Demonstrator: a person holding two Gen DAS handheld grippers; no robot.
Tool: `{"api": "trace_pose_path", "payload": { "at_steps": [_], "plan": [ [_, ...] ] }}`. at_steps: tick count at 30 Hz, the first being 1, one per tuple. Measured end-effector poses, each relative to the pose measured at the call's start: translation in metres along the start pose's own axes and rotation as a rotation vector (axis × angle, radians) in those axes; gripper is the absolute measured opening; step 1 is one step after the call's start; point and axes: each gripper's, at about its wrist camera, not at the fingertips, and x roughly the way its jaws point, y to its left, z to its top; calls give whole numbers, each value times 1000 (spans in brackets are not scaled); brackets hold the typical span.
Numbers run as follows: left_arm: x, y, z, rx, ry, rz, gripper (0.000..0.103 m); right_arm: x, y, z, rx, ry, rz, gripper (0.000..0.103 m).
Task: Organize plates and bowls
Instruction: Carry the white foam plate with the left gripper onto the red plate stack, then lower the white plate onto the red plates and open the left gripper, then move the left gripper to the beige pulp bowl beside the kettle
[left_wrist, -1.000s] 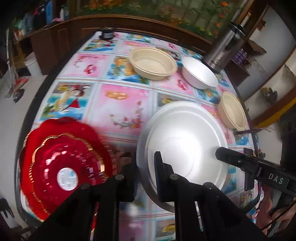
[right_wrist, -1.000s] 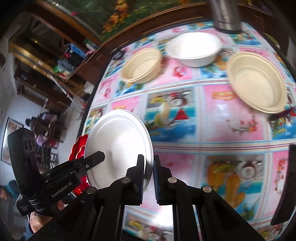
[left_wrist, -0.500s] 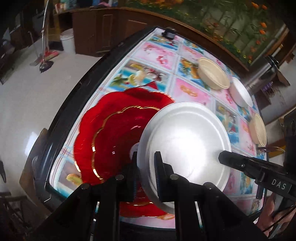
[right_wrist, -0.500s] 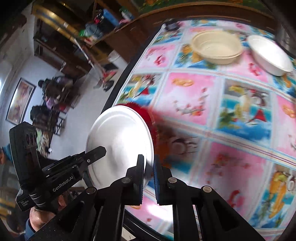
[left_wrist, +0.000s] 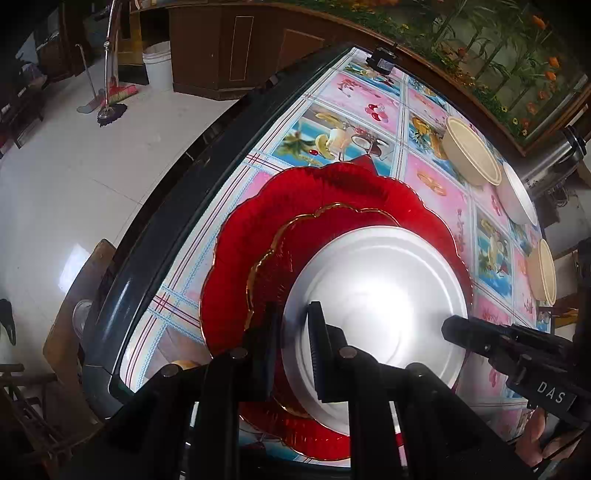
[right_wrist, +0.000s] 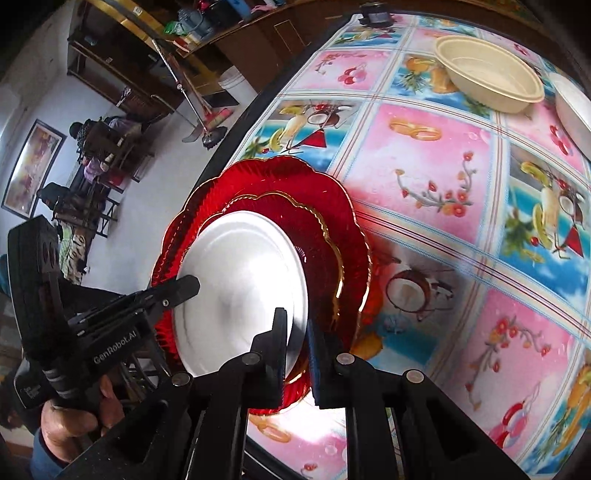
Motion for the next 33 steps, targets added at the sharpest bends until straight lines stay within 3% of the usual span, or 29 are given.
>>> {"api": "trace_pose_path", "payload": {
  "at_steps": [7, 13, 20, 24, 28, 30, 33],
  "plan": [
    [-11, 7, 8, -21, -37, 22, 16, -11, 5, 0, -42, -9, -28, 13],
    [-32, 0, 20, -13, -100, 36, 23, -53, -20, 1, 15, -102, -3, 13],
    [-50, -48, 19, 90, -134, 5, 26, -115, -102, 0, 221, -225, -25, 13],
    [-54, -88, 7, 189, -132, -13, 32, -153, -172, 5, 374, -306, -115, 13],
    [-51, -117, -9, 251, -109, -35, 32, -178, -235, 10, 480, -357, -267, 13],
    [-49, -127, -18, 267, -96, -32, 32, -179, -261, 17, 503, -338, -339, 21],
    [-45, -137, -28, 282, -78, -31, 32, -174, -285, 22, 510, -322, -352, 24]
  ]
}}
